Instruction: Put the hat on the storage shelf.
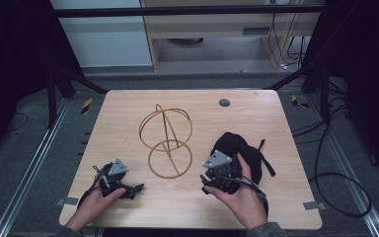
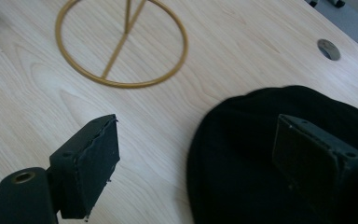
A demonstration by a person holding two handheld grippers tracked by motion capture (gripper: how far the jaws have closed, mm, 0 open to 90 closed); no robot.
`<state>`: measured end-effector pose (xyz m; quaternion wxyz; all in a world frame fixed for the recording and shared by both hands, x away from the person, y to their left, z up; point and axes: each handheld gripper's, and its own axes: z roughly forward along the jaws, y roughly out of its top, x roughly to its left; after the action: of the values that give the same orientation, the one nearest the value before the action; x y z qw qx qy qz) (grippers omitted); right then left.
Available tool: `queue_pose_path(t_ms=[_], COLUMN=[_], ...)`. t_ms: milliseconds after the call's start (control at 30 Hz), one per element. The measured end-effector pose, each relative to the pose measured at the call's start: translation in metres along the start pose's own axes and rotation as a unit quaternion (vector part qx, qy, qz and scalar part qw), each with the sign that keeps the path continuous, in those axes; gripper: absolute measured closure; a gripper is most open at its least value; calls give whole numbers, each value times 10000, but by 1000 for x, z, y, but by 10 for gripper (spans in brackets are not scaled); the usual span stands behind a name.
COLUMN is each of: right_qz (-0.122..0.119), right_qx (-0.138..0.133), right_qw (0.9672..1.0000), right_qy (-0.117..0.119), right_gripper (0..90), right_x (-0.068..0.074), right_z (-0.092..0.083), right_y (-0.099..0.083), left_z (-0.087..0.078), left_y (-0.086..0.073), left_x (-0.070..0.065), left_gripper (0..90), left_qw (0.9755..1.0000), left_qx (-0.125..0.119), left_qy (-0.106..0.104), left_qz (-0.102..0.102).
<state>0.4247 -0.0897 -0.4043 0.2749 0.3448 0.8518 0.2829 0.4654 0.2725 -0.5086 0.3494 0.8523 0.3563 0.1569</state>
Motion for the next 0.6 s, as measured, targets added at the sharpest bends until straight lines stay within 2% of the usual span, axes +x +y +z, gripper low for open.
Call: queue_pose_path(t_ms=[67, 133, 167, 300, 367, 400, 433, 467, 500, 600], right_qz=[72, 124, 241, 368, 374, 374, 282, 282, 290, 367], right_qx=[104, 147, 276, 388, 410, 410, 548, 548, 558, 584], right_qw=[9999, 9998, 9992, 9984, 9983, 9983, 9980, 9980, 9978, 9970], right_qy=[31, 55, 136, 174, 182, 182, 120, 120, 215, 343], right_gripper=[141, 138, 129, 134, 133, 133, 132, 132, 135, 145], right_x=[-14, -18, -32, -54, -64, -64, -74, -74, -82, -91], right_z=[-7, -9, -14, -20, -21, -21, -20, -20, -20, -21], right_y=[0, 0, 0, 2, 5, 5, 8, 8, 10, 12], left_z=[0, 0, 0, 0, 0, 0, 0, 0, 0, 0], left_y=[0, 0, 0, 0, 0, 0, 0, 0, 0, 0], left_x=[0, 0, 0, 0, 0, 0, 0, 0, 0, 0], left_gripper=[0, 0, 0, 0, 0, 0, 0, 0, 0, 0], left_qw=[10000, 10000, 10000, 10000, 10000, 10000, 10000, 10000, 10000, 10000], left_qx=[0, -3, -3, -2, -2, -2, -2, -3, -3, -2], left_qy=[1, 1, 1, 1, 1, 1, 1, 1, 1, -4], left_qz=[0, -1, -1, -1, 0, 0, -1, -1, -1, 4])
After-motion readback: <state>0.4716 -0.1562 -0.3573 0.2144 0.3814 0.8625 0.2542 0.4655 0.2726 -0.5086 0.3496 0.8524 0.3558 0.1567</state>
